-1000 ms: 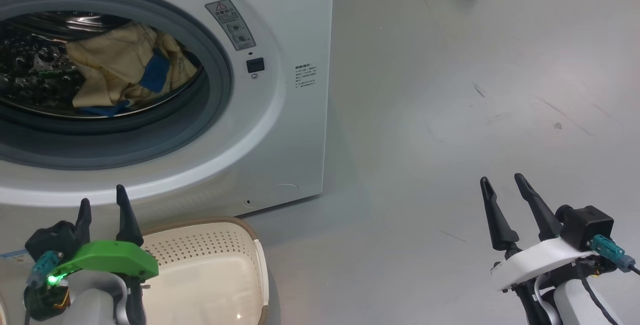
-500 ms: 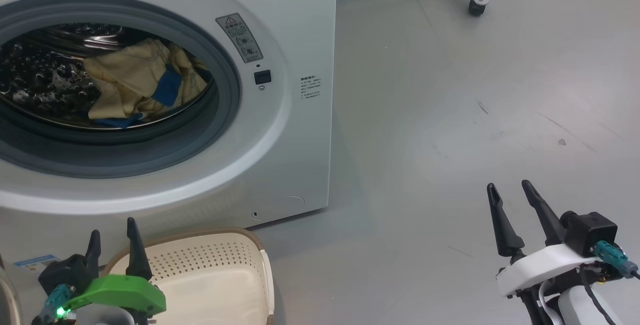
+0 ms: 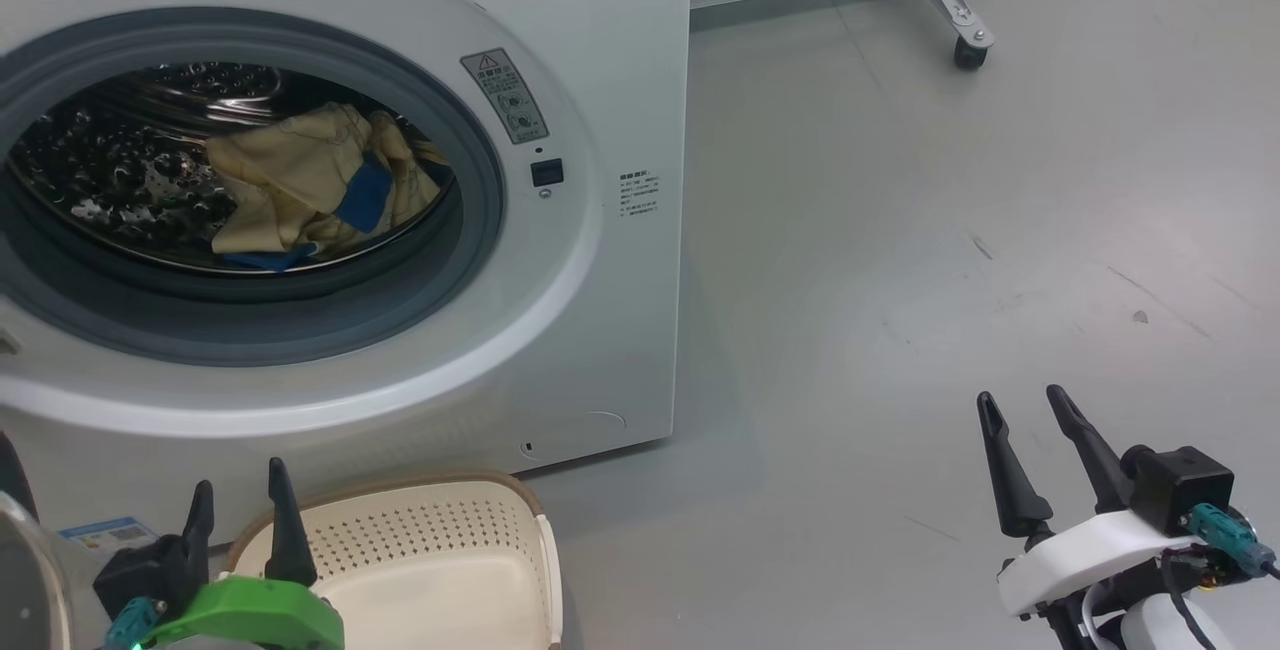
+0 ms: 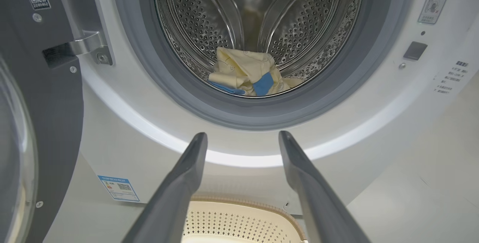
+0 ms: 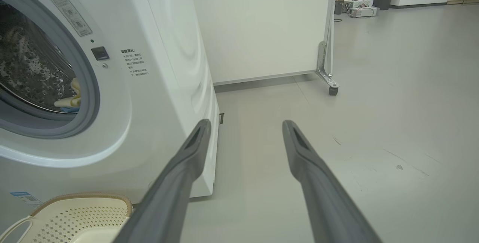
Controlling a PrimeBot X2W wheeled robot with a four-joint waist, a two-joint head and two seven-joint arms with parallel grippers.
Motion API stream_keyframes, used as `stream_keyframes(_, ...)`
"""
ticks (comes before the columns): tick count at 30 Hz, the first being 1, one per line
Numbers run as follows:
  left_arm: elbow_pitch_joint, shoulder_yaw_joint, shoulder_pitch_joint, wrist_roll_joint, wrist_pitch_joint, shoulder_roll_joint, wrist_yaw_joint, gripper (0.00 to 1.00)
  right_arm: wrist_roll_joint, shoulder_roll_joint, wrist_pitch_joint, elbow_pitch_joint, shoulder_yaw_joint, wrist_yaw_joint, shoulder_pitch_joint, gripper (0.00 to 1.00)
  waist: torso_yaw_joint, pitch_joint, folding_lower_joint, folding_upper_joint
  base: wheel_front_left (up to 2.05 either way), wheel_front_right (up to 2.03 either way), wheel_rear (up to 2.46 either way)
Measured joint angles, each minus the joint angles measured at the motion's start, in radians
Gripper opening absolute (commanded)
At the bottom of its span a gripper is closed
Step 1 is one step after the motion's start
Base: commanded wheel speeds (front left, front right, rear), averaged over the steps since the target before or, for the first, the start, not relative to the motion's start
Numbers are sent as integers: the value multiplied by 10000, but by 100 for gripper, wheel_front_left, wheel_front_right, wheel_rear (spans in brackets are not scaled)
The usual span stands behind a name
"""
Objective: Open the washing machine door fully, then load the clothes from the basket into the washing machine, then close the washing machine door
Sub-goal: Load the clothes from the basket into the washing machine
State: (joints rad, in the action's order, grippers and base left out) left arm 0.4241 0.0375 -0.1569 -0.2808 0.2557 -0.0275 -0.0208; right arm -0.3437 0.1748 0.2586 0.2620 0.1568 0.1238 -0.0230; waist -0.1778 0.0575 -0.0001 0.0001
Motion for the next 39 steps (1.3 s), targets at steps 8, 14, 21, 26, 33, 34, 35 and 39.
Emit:
stream_keyframes(8,-349,159,282,0,0,-15,138,100,2,19,0,-69,-77,0,13,100,137,-68,0,0,0,0,0)
stream_keyframes(14,-608,222,401,-2,0,-21,234,100,13,67,0,-109,-23,0,16,100,297,-60,0,0,0,0,0)
stream_keyframes(21,-757,295,601,-17,0,-21,251,100,15,63,0,-113,8,0,16,100,387,-66,0,0,0,0,0)
stream_keyframes(26,-842,320,639,-17,0,-21,261,100,15,58,0,-113,19,0,16,100,401,-103,0,0,0,0,0)
stream_keyframes(33,-928,353,795,-17,0,-21,337,100,15,48,0,-111,17,0,16,100,388,-182,0,0,0,0,0)
stream_keyframes(34,-934,362,817,-17,0,-21,339,100,15,48,0,-111,17,0,16,100,387,-189,0,0,0,0,0)
stream_keyframes(35,-943,380,830,-17,0,-21,341,100,15,48,0,-111,17,0,16,100,387,-192,0,0,0,0,0)
stream_keyframes(39,-991,420,849,-21,0,-21,428,100,15,46,0,-111,19,0,16,100,386,-191,0,0,0,0,0)
